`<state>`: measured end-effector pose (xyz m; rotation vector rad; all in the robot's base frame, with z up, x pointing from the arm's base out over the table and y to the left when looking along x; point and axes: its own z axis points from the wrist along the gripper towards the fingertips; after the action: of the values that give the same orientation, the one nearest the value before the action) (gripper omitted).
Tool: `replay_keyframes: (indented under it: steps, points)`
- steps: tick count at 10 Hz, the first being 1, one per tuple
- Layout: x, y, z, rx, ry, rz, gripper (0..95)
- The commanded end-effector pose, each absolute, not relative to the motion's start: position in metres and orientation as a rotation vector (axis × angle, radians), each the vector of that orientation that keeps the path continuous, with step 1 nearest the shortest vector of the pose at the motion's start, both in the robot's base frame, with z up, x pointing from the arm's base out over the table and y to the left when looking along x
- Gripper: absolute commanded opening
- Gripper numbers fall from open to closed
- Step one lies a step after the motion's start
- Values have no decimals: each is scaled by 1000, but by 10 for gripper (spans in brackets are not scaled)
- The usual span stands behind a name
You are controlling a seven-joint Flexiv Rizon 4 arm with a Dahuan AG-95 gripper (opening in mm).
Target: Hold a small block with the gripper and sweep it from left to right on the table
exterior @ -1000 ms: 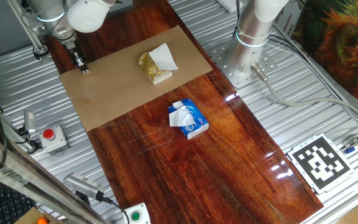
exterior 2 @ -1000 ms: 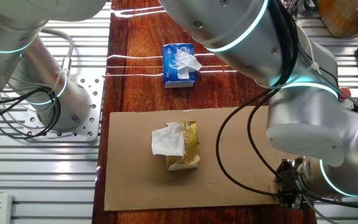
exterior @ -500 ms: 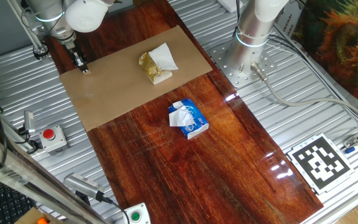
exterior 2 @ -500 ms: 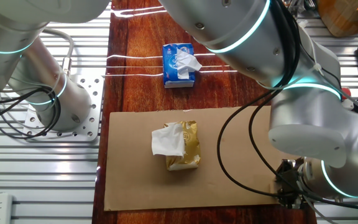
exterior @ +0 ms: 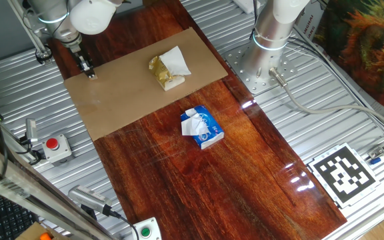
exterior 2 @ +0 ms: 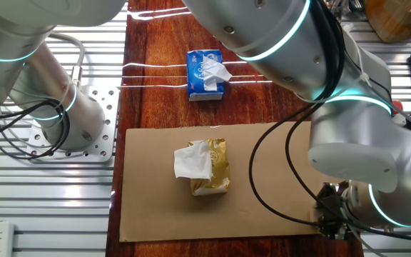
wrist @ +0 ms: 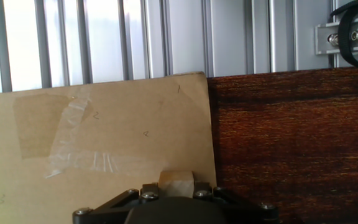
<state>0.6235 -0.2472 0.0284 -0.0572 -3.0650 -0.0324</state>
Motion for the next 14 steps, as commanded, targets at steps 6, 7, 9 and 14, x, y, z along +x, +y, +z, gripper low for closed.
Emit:
replay_keyframes:
  steps: [6, 7, 9, 14]
  points:
    - [618, -247, 27, -57, -3064, -29, 190]
    - [616, -248, 27, -60, -3065, -29, 190]
    - [613, -248, 26, -59, -3067, -25, 190]
    - [607, -249, 25, -62, -3067, -34, 190]
